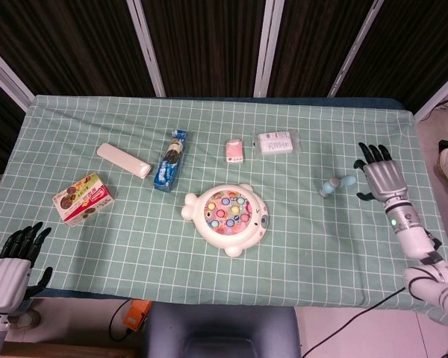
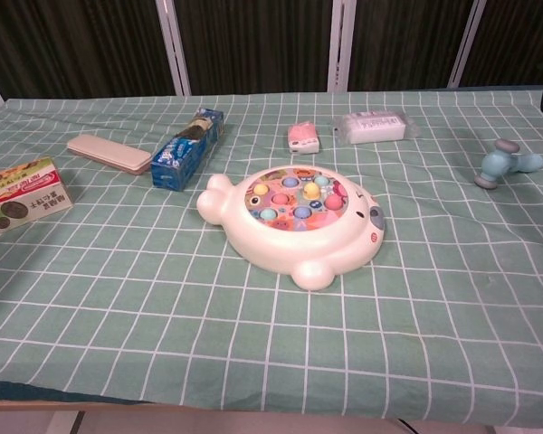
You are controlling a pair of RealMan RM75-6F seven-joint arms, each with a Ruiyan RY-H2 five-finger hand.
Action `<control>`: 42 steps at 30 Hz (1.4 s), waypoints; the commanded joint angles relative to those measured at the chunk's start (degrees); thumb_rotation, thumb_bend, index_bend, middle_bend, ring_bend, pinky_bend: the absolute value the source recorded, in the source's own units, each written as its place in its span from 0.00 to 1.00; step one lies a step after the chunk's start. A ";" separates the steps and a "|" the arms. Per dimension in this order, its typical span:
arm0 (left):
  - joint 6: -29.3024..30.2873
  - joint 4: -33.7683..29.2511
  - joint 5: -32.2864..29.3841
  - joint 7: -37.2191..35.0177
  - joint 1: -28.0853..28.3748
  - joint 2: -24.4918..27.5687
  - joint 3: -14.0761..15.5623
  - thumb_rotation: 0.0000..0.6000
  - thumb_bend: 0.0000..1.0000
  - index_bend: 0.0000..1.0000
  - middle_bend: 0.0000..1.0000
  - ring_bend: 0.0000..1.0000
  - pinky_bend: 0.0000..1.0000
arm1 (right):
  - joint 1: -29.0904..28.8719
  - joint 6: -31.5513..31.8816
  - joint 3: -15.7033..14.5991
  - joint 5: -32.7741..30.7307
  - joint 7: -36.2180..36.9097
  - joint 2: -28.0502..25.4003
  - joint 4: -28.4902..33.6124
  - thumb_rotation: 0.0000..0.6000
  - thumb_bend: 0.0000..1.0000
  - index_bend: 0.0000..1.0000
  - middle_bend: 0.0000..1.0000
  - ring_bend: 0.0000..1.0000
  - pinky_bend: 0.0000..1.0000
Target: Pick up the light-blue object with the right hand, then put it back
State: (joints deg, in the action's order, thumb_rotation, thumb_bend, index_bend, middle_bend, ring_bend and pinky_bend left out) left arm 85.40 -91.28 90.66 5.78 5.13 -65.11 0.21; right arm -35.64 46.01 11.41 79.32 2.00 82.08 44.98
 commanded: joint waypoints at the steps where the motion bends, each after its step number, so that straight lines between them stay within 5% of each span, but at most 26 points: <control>1: -0.21 -0.13 -0.04 0.56 0.11 -0.17 0.02 1.00 0.40 0.00 0.00 0.00 0.10 | -3.92 -3.65 -1.35 1.10 4.43 5.52 -9.25 1.00 0.36 0.51 0.11 0.00 0.00; 18: -0.08 -0.50 -0.41 1.81 0.06 -0.60 -0.04 1.00 0.40 0.00 0.00 0.00 0.10 | -7.14 -5.12 -6.80 5.74 14.58 14.82 -24.76 1.00 0.49 0.59 0.14 0.00 0.00; 42: -0.20 -0.54 -0.33 2.28 0.17 -0.73 0.08 1.00 0.40 0.00 0.00 0.00 0.10 | -7.83 -6.24 -8.61 6.33 16.59 17.27 -28.08 1.00 0.52 0.59 0.14 0.00 0.00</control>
State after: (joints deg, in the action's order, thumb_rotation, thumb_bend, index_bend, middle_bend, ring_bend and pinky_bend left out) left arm 85.28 -91.80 90.37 8.05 5.24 -65.86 0.36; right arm -43.46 39.78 2.80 85.67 18.61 99.33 16.91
